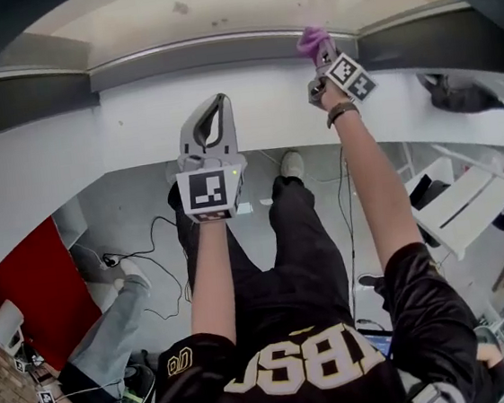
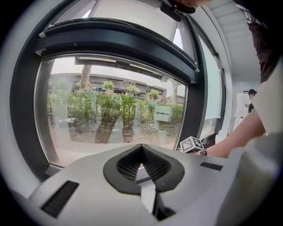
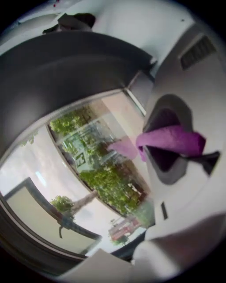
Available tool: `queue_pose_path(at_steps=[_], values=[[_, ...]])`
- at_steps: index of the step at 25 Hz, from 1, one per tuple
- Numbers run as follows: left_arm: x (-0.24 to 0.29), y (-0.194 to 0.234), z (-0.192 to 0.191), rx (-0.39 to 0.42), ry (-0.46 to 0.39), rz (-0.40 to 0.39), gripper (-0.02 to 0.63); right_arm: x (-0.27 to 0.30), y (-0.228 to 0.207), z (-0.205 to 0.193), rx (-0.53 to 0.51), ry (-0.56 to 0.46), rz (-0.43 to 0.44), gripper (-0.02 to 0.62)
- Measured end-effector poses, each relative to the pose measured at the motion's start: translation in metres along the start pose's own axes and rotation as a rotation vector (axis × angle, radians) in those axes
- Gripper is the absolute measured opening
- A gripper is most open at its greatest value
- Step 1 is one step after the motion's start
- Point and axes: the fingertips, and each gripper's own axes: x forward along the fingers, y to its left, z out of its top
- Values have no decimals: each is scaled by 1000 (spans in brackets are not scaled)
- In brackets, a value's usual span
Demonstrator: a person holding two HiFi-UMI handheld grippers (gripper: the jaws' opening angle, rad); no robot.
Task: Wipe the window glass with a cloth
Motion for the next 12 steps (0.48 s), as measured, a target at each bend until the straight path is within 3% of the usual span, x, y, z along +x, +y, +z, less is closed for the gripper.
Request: queue_pose_path(at_steps=[3, 6, 8, 12], values=[[6, -45, -3, 3, 19, -13, 18, -20, -42, 19, 24, -5, -24, 80], [1, -72, 4, 5, 40, -31, 18, -37, -55, 25, 7, 20, -17, 80], [-5, -78, 9, -8, 60, -39, 18, -52, -44, 30, 22, 18, 0, 80], [-30, -80, 13, -50, 111, -44, 18, -116, 12, 26, 38, -7, 128, 80]])
